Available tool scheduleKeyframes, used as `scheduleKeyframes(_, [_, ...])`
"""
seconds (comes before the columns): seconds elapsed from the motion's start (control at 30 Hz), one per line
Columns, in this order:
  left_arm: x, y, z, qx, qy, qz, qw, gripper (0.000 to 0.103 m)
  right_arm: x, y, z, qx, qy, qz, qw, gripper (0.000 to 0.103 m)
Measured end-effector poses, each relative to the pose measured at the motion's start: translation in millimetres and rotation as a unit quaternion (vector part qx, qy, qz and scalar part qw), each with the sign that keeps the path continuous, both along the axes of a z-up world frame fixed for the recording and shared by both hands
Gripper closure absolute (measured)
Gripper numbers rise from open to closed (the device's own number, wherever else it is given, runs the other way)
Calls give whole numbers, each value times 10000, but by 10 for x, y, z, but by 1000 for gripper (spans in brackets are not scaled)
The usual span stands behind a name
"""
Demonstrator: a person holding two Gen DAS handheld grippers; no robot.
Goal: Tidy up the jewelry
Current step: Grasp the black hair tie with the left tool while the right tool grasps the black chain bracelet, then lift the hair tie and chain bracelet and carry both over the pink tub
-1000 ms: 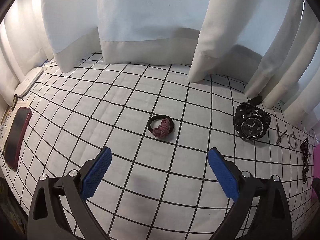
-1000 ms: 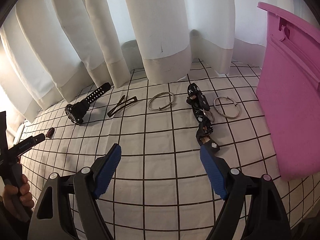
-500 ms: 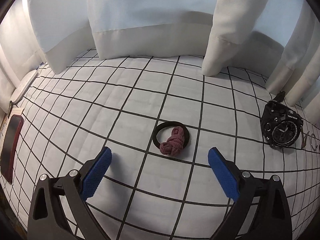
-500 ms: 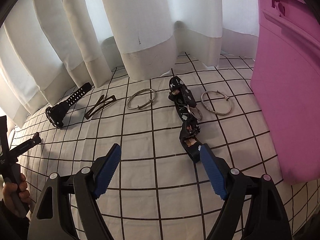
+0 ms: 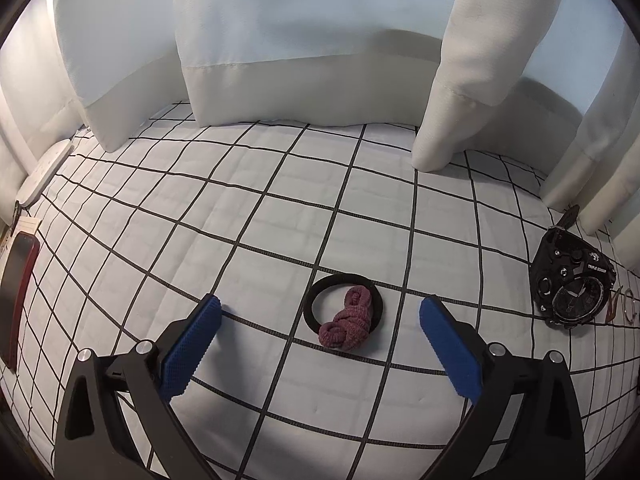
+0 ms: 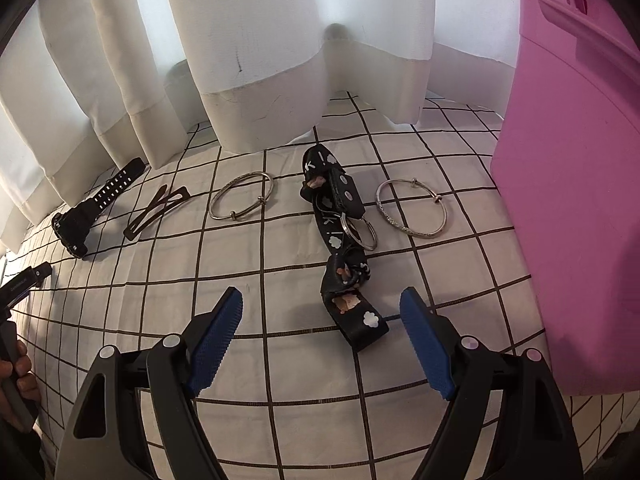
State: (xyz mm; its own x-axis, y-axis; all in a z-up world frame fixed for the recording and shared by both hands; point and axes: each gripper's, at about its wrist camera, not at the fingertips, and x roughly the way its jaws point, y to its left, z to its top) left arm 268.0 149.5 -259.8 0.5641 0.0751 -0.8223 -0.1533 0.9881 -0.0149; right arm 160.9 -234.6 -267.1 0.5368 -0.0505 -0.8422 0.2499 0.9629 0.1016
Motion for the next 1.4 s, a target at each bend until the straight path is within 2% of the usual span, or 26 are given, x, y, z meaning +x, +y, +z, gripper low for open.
scheduleKeyframes(0.1, [29,25,-5,-11,-10,-2,10000,5,64,-35,-73,-117,106,-73,9998,26])
scheduleKeyframes(0.3, [-5,-4,-6,13,-40,27,10000,5,129,-2,-122,-514,-6,-77,9986,26])
scheduleKeyframes(0.4, [-24,-31,-5,19,-39,26,10000,6,148,11,-134,-502,-61,-72,9987,27])
scheduleKeyframes(0.5, [-24,-31,-7,20,-34,43,10000,6,151,42,-126,-504,-110,9,9987,34])
scheduleKeyframes(0.57, [-17,-24,-5,17,-54,34,10000,7,160,104,-112,-531,-137,120,9984,49])
scheduleKeyframes(0.6, [-29,-39,-3,27,-71,6,10000,10,168,151,-103,-554,-150,172,9982,52])
scheduleKeyframes(0.67, [-71,-72,9,31,-144,-60,9999,17,186,207,-85,-584,-179,295,9977,69])
scheduleKeyframes(0.73, [-134,-126,27,57,-229,-147,9996,31,199,275,-71,-674,-178,404,9967,78])
scheduleKeyframes(0.77, [-159,-145,33,61,-259,-189,9995,34,201,289,-70,-683,-182,426,9966,80])
scheduleKeyframes(0.87, [-234,-206,56,92,-365,-319,9988,61,170,253,-44,-448,-224,389,9980,81])
scheduleKeyframes(0.9, [-260,-237,61,145,-400,-387,9983,82,167,229,-39,-411,-237,396,9981,81])
scheduleKeyframes(1.0, [-333,-354,75,400,-432,-461,9972,85,172,225,-32,-399,-274,454,9978,81])
scheduleKeyframes(1.17, [-362,-219,83,20,-365,-357,9987,85,140,198,10,-172,-358,436,9983,82])
scheduleKeyframes(1.4, [-485,-65,216,-269,-373,-244,9986,85,62,228,139,41,-402,547,9977,82])
